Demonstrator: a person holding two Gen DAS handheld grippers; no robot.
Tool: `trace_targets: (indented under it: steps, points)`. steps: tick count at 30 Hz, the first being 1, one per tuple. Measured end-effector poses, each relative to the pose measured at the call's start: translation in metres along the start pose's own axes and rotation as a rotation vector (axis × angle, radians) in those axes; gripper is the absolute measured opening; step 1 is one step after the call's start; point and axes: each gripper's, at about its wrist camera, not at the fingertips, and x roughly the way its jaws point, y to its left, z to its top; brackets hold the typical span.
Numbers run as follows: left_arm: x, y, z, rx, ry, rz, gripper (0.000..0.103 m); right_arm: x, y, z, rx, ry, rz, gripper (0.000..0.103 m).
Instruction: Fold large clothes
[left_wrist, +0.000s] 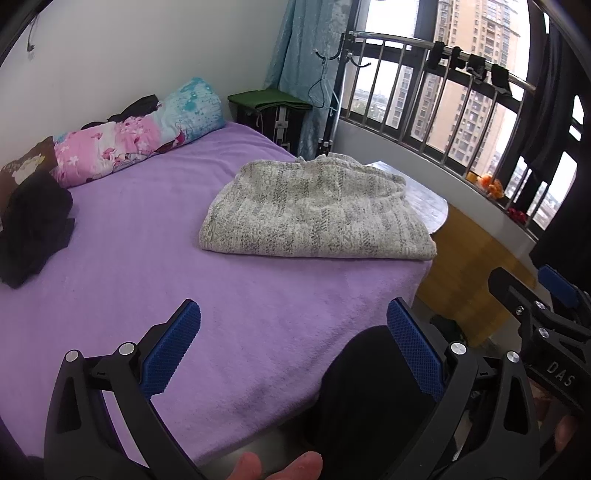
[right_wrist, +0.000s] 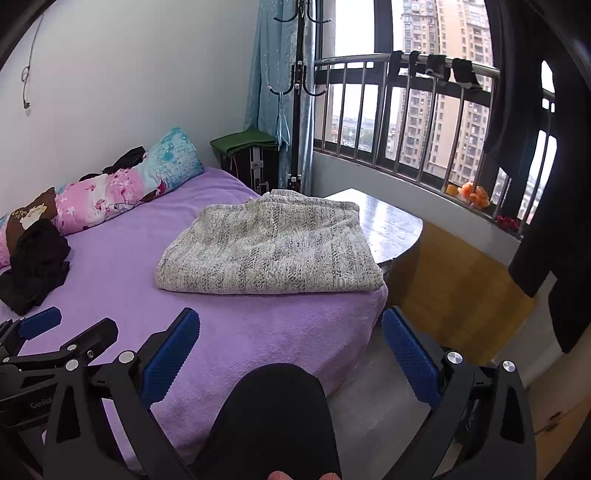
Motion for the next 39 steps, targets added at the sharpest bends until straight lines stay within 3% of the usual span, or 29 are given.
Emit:
trace_targets:
  steps: [39]
  points:
    - [-0.0011, 0.0043, 0.0022, 0.008, -0.008, -0.001, 0.097, -0.0016, 0.0001, 0.0041, 0.004, -0.007, 0.006, 0.097]
